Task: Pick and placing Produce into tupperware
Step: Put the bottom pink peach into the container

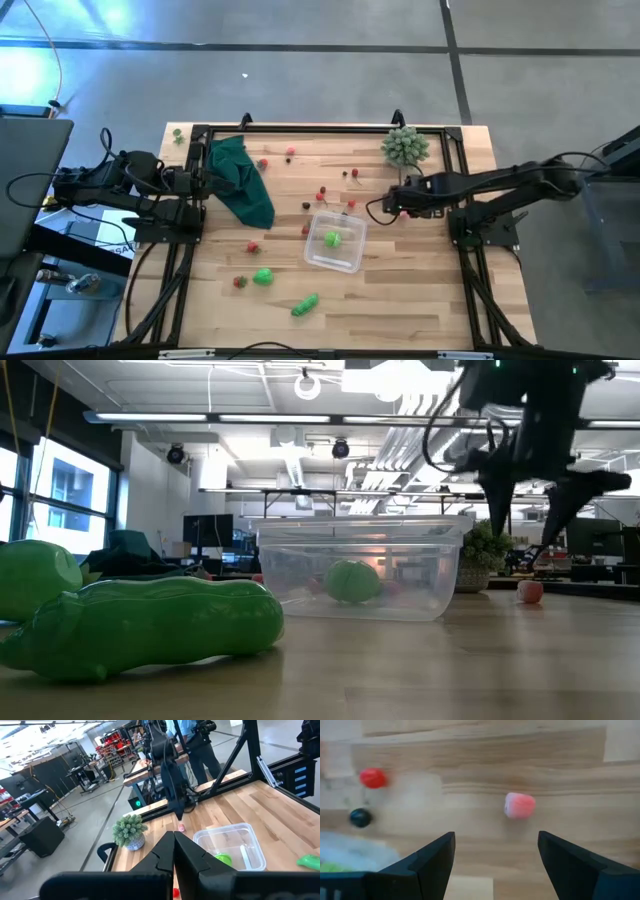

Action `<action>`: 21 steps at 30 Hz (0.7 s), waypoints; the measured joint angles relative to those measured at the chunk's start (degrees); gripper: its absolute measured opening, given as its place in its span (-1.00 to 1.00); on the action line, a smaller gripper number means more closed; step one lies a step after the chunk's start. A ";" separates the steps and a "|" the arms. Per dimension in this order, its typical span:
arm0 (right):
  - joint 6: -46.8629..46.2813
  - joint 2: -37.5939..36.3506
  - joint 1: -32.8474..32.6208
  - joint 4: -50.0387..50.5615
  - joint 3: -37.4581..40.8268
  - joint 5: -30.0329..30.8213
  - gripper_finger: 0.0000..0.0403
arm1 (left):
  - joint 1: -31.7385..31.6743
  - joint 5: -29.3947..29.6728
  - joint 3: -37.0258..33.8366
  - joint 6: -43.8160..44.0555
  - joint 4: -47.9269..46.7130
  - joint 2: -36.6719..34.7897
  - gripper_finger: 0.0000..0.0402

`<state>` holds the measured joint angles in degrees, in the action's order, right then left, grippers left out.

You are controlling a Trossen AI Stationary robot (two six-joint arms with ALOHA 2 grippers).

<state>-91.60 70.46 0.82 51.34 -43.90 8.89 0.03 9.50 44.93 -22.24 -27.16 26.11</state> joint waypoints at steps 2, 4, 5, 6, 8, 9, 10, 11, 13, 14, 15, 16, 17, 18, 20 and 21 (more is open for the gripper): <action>-0.01 0.04 1.14 -1.93 2.28 -0.61 0.37 | 0.00 0.00 0.00 0.00 0.00 0.01 -1.00; -0.01 0.13 1.99 -3.61 4.10 -0.61 0.37 | -0.01 0.00 0.00 0.00 0.00 0.02 -1.00; 0.00 0.11 2.36 -4.35 4.77 -0.61 0.37 | 0.00 0.00 0.00 0.00 0.00 0.02 -1.00; 0.03 0.11 2.65 -5.25 5.32 -0.63 0.37 | -0.01 0.00 0.00 0.00 0.00 0.02 -1.00; 0.10 0.11 3.04 -6.15 5.97 -0.48 0.37 | -0.02 0.00 0.00 0.00 0.00 0.00 -1.00; 0.16 0.13 3.20 -6.64 6.26 -0.38 0.37 | -0.02 0.00 0.00 0.00 0.00 0.02 -1.00; 0.37 0.27 3.33 -6.97 6.46 -0.38 0.37 | -0.02 0.00 0.00 0.00 0.00 0.02 -1.00; 0.41 0.43 3.34 -7.07 6.54 -0.36 0.37 | -0.01 0.00 0.00 0.00 -0.01 0.01 -1.00; 0.48 1.19 3.34 -7.04 6.58 -0.14 0.37 | -0.02 0.00 0.00 0.00 0.00 0.02 -1.00; 0.58 1.76 3.34 -7.04 6.59 -0.07 0.37 | -0.01 0.00 0.00 0.00 0.00 0.01 -1.00; 0.73 2.32 3.34 -7.02 6.60 -0.07 0.37 | -0.01 0.00 0.00 0.00 -0.02 0.00 -1.00; 1.20 2.98 3.34 -7.16 6.60 -0.02 0.37 | 0.00 0.00 0.00 0.00 0.00 0.00 -1.00; 1.40 3.78 3.34 -7.37 6.60 0.08 0.37 | -0.02 0.00 0.00 0.00 0.00 0.02 -1.00; 1.61 4.47 3.34 -7.69 6.60 0.15 0.37 | -0.02 0.00 0.00 0.00 -0.02 0.02 -1.00; 1.65 5.68 3.34 -8.46 6.60 0.33 0.37 | -0.02 0.00 0.00 0.00 0.00 0.01 -1.00; 1.65 6.18 3.34 -8.81 6.60 0.42 0.37 | -0.01 0.00 0.00 0.00 -0.01 0.02 -1.00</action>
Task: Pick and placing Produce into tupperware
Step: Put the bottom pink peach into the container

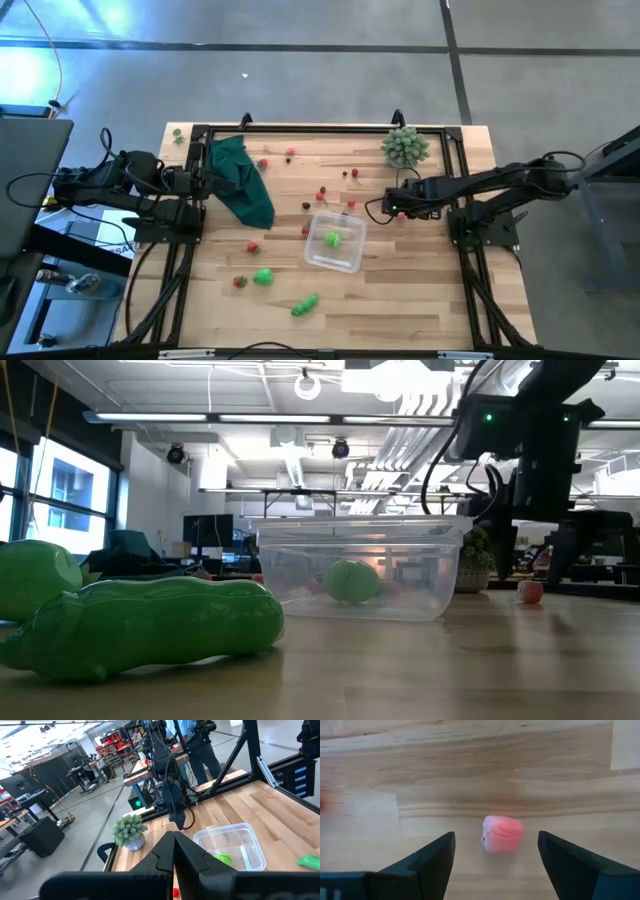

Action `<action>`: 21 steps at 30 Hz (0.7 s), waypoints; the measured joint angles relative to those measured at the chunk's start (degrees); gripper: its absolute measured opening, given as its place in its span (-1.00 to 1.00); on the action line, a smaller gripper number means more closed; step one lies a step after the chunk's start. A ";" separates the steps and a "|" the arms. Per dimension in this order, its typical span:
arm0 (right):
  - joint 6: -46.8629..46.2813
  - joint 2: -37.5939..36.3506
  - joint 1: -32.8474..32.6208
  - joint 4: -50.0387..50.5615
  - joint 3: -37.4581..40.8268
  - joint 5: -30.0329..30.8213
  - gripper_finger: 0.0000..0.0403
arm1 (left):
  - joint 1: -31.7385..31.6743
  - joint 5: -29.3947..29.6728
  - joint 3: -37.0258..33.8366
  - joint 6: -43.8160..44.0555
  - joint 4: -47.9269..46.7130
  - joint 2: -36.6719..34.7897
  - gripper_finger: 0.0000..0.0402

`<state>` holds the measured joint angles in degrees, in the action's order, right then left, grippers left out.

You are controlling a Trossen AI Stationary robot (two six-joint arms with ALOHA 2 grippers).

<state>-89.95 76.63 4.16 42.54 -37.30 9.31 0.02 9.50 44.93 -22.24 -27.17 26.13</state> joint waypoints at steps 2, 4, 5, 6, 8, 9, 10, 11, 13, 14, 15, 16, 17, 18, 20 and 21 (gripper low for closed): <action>0.00 0.77 0.00 -0.68 0.00 0.14 0.37 | 0.01 0.00 0.00 0.00 0.01 -0.01 -1.00; 0.20 1.73 0.00 -1.33 0.00 0.14 0.37 | 0.00 0.00 0.00 0.00 -0.01 -0.01 -1.00; 0.44 2.09 0.00 -1.34 -0.02 0.17 0.37 | 0.01 0.00 0.00 0.00 0.01 0.00 -1.00; 0.44 2.50 0.00 -1.54 -0.02 0.17 0.37 | 0.01 0.00 0.00 0.00 0.01 0.00 -1.00; 0.44 3.34 0.00 -1.60 0.00 0.16 0.37 | 0.01 0.00 0.00 0.00 -0.01 -0.02 -1.00; 0.44 3.55 0.00 -1.65 -0.01 0.17 0.37 | -0.01 0.00 0.00 0.00 0.00 0.00 -1.00; 0.42 3.84 0.00 -1.80 -0.02 0.19 0.37 | 0.00 0.00 0.00 0.00 0.01 -0.02 -1.00; 0.39 4.15 0.00 -1.92 -0.02 0.19 0.37 | 0.01 0.00 0.00 0.00 -0.01 -0.01 -1.00; 0.37 4.59 0.00 -2.07 -0.02 0.50 0.37 | 0.00 0.00 0.00 0.00 0.01 0.00 -1.00; 0.35 4.80 0.00 -2.25 -0.02 0.58 0.37 | -0.01 0.00 0.00 0.00 0.00 0.00 -1.00; 0.29 4.88 0.00 -2.22 -0.02 0.58 0.37 | 0.01 0.00 0.00 0.00 -0.01 -0.02 -1.00; 0.26 4.88 0.00 -2.20 -0.02 0.71 0.37 | -0.01 0.00 0.00 0.00 0.01 0.00 -1.00; 0.24 4.88 0.00 -2.22 -0.02 0.78 0.37 | -0.01 0.00 0.00 0.00 0.01 0.00 -1.00; 0.24 4.88 0.00 -2.19 -0.02 0.79 0.37 | 0.01 0.00 0.00 0.00 -0.01 0.00 -1.00; 0.24 4.88 0.08 -2.14 -0.02 0.84 0.35 | 0.00 0.00 0.00 0.00 0.01 -0.01 -1.00; 0.26 4.88 0.20 -2.11 -0.02 0.89 0.33 | -0.01 0.00 0.00 0.00 0.00 0.00 -1.00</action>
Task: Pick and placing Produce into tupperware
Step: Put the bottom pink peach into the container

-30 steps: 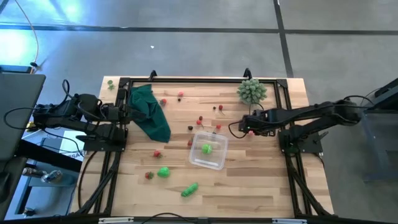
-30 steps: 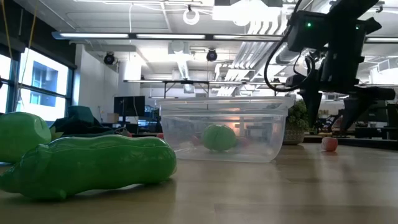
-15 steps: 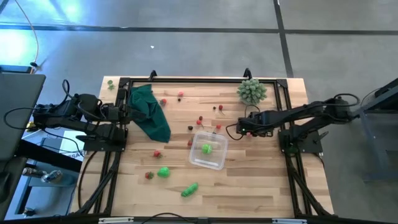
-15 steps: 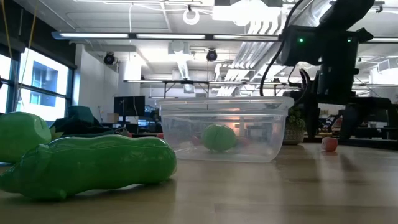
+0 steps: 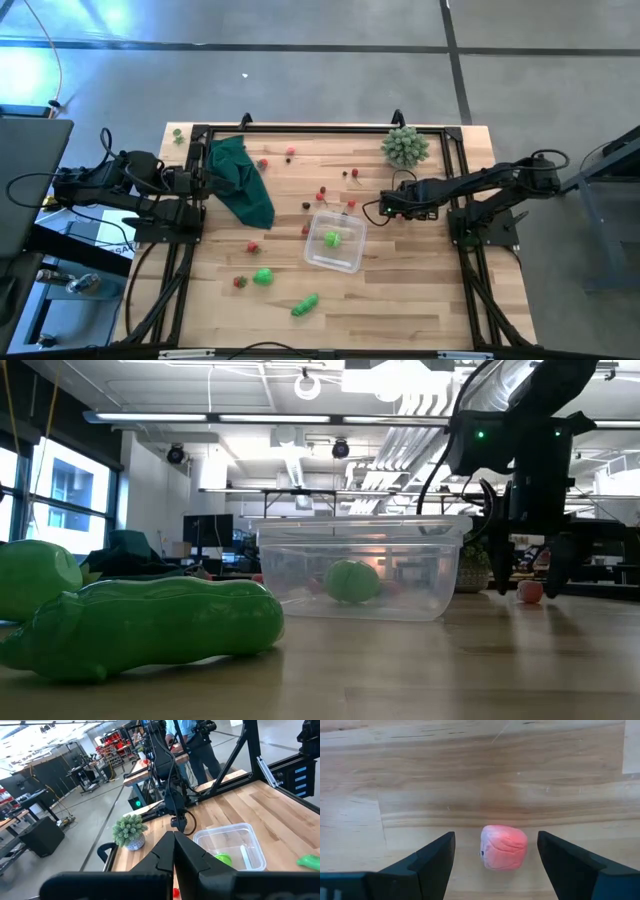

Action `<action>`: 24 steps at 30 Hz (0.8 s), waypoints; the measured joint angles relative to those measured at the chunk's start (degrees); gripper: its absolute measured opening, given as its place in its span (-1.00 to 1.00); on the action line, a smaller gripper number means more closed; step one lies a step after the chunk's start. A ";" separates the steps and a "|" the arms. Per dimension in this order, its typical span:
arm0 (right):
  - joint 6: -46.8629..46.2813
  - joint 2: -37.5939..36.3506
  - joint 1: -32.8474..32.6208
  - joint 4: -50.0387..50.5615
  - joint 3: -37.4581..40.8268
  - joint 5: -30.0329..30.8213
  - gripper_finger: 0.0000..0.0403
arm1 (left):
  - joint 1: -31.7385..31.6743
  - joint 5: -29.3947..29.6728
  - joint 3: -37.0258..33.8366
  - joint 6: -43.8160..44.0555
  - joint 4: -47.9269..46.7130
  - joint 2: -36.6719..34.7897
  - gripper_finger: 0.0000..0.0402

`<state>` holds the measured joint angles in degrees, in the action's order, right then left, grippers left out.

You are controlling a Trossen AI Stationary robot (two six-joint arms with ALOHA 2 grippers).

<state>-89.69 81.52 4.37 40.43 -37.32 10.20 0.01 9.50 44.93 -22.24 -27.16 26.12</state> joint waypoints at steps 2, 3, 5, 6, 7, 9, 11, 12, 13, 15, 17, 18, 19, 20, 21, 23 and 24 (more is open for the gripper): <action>-0.02 0.00 0.38 0.15 0.00 0.27 0.28 | 0.02 0.00 0.00 0.00 0.01 0.01 -1.00; -0.02 0.00 0.62 0.19 0.00 0.29 0.25 | 0.00 0.00 0.00 0.00 0.00 0.00 -1.00; 0.08 0.00 1.22 0.10 0.00 0.27 0.18 | 0.00 0.00 0.00 0.00 0.00 -0.01 -1.00; 0.17 0.00 1.39 -0.05 0.00 0.26 0.14 | 0.01 0.00 0.00 0.00 0.01 -0.01 -1.00; 0.17 0.00 1.51 -0.22 0.00 0.26 0.11 | 0.02 0.00 0.00 0.00 -0.01 -0.01 -1.00; 0.16 0.00 1.66 -0.41 0.00 0.07 0.04 | 0.00 0.00 0.00 0.00 0.01 0.01 -1.00; 0.17 0.00 1.66 -0.42 0.00 -0.36 -0.02 | 0.00 0.00 0.00 0.00 0.00 0.01 -1.00; 0.16 0.00 1.66 -0.42 0.00 -0.46 -0.04 | 0.00 0.00 0.00 0.00 0.01 -0.02 -1.00; 0.15 0.00 1.66 -0.40 0.00 -0.88 -0.07 | 0.00 0.00 0.00 0.00 -0.02 -0.01 -1.00; -0.06 0.00 1.66 -0.38 0.00 -1.45 -0.11 | 0.01 0.00 0.00 0.00 0.01 -0.02 -1.00; -0.26 0.03 1.66 -0.39 0.00 -1.73 -0.14 | 0.01 0.00 0.00 0.00 -0.01 -0.01 -1.00; -0.26 0.21 1.66 -0.45 0.00 -1.80 -0.15 | 0.00 0.00 0.00 0.00 0.01 0.01 -1.00; -0.27 0.30 1.66 -0.47 0.00 -2.13 -0.17 | 0.00 0.00 0.00 0.00 -0.01 0.00 -1.00; -0.27 0.43 1.66 -0.54 0.00 -2.27 -0.18 | 0.01 0.00 0.00 0.00 -0.01 0.00 -1.00; -0.26 0.79 1.66 -0.97 0.00 -2.26 -0.19 | 0.02 0.00 0.00 0.00 -0.02 0.01 -1.00; -0.24 1.38 1.66 -1.31 0.00 -2.77 -0.20 | 0.02 0.00 0.00 0.00 -0.02 0.00 -1.00; -0.02 1.85 1.66 -1.60 -0.06 -2.83 -0.21 | 0.00 0.00 0.00 0.00 -0.02 -0.01 -1.00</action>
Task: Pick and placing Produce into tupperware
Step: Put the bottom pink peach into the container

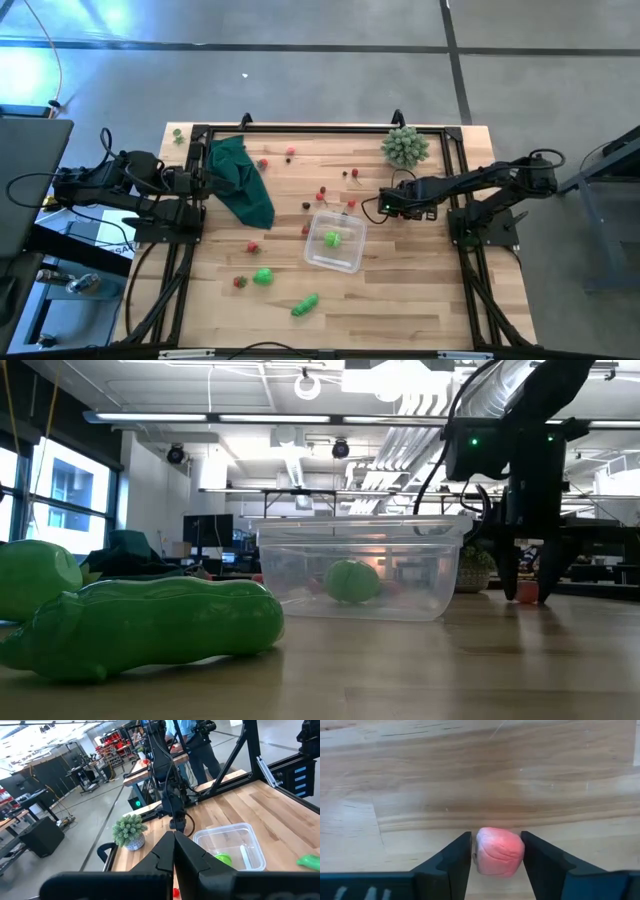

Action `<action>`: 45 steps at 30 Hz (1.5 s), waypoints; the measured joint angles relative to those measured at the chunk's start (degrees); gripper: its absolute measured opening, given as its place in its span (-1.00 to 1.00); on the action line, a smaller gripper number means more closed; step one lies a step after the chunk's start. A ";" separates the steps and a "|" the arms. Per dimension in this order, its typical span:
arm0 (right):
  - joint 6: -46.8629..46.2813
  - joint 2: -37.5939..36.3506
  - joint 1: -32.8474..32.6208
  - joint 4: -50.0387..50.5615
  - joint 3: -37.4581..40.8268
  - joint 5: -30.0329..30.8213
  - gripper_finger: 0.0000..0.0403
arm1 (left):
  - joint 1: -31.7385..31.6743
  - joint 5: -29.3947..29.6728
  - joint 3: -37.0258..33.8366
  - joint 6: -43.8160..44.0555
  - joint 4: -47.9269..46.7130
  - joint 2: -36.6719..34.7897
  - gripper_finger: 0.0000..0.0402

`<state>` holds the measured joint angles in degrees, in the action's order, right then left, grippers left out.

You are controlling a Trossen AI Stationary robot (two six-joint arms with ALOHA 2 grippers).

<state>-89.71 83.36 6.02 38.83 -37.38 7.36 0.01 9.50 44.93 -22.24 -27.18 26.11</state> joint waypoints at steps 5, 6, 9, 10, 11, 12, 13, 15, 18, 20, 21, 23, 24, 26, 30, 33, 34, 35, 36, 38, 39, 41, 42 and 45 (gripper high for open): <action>0.20 1.30 -0.02 -0.60 -0.14 -0.03 -0.25 | 0.02 0.00 0.00 0.00 0.02 0.02 -1.00; 0.20 1.32 -0.02 -0.72 -0.14 0.07 -0.26 | 0.00 0.00 0.00 0.00 0.00 0.00 -1.00; 0.05 1.34 -0.02 -0.94 -0.10 0.20 -0.28 | 0.02 0.00 0.00 0.00 0.01 0.00 -1.00; 0.02 1.34 -0.02 -1.01 -0.10 0.28 -0.29 | 0.02 0.00 0.00 0.00 0.01 0.02 -1.00; 0.02 1.34 -0.02 -1.07 -0.10 0.31 -0.29 | 0.01 0.00 0.00 0.00 0.02 0.00 -1.00; 0.02 1.36 -0.02 -1.15 -0.10 0.32 -0.30 | 0.01 0.00 0.00 0.00 0.00 0.01 -1.00; 0.00 1.37 -0.02 -1.22 -0.10 0.34 -0.30 | 0.02 0.00 0.00 0.00 0.02 0.00 -1.00; 0.00 1.37 -0.05 -1.32 -0.07 0.50 -0.31 | 0.02 0.00 0.00 0.00 0.02 0.01 -1.00; 0.00 1.30 -0.07 -1.40 -0.05 0.66 -0.31 | 0.01 0.00 0.00 0.00 0.02 0.01 -1.00; 0.07 1.34 -0.09 -1.35 -0.20 0.85 -0.31 | 0.02 0.00 0.00 0.00 0.02 0.00 -1.00; 0.23 1.36 -0.09 -1.22 -0.38 1.01 -0.31 | 0.00 0.00 0.00 0.00 0.02 0.02 -1.00; 0.83 1.42 -0.09 -1.01 -0.66 1.25 -0.31 | 0.00 0.00 0.00 0.00 0.00 0.02 -1.00; 1.01 1.46 -0.09 -0.91 -0.79 1.36 -0.31 | 0.02 0.00 0.00 0.00 0.02 0.02 -1.00; 1.10 1.52 -0.09 -0.95 -0.99 1.57 -0.31 | 0.01 0.00 0.00 0.00 0.02 0.00 -1.00; 1.24 1.52 -0.07 -2.14 -1.05 2.35 -0.31 | 0.02 0.00 0.00 0.00 0.02 0.01 -1.00; 1.56 1.52 -0.04 -3.07 -1.11 2.83 -0.31 | 0.02 0.00 0.00 0.00 0.00 0.00 -1.00; 1.67 1.52 -0.04 -3.49 -1.12 3.06 -0.31 | 0.02 0.00 0.00 0.00 0.02 0.01 -1.00; 1.71 1.51 -0.04 -4.08 -1.12 3.17 -0.31 | 0.01 0.00 0.00 0.00 0.01 0.01 -1.00; 1.73 1.38 -0.04 -4.72 -1.15 3.18 -0.31 | 0.02 0.00 0.00 0.00 0.01 0.02 -1.00; 2.28 0.63 -0.04 -6.54 -1.25 3.20 -0.31 | 0.02 0.00 0.00 0.00 0.02 0.01 -1.00; 2.80 0.01 -0.04 -7.18 -1.29 3.21 -0.31 | 0.00 0.00 0.00 0.00 0.00 0.00 -1.00; 3.53 -1.45 -0.04 -7.95 -1.29 3.60 -0.31 | 0.02 0.00 0.00 0.00 0.00 0.01 -1.00; 4.11 -2.33 -0.04 -8.63 -1.28 3.72 -0.31 | 0.00 0.00 0.00 0.00 0.00 0.00 -1.00; 6.76 -5.42 -0.05 -11.76 -1.28 4.37 -0.31 | 0.02 0.00 0.00 0.00 0.02 0.00 -1.00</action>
<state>-82.96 77.94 5.97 27.07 -38.65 11.73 0.03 9.50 44.93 -22.24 -27.16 26.11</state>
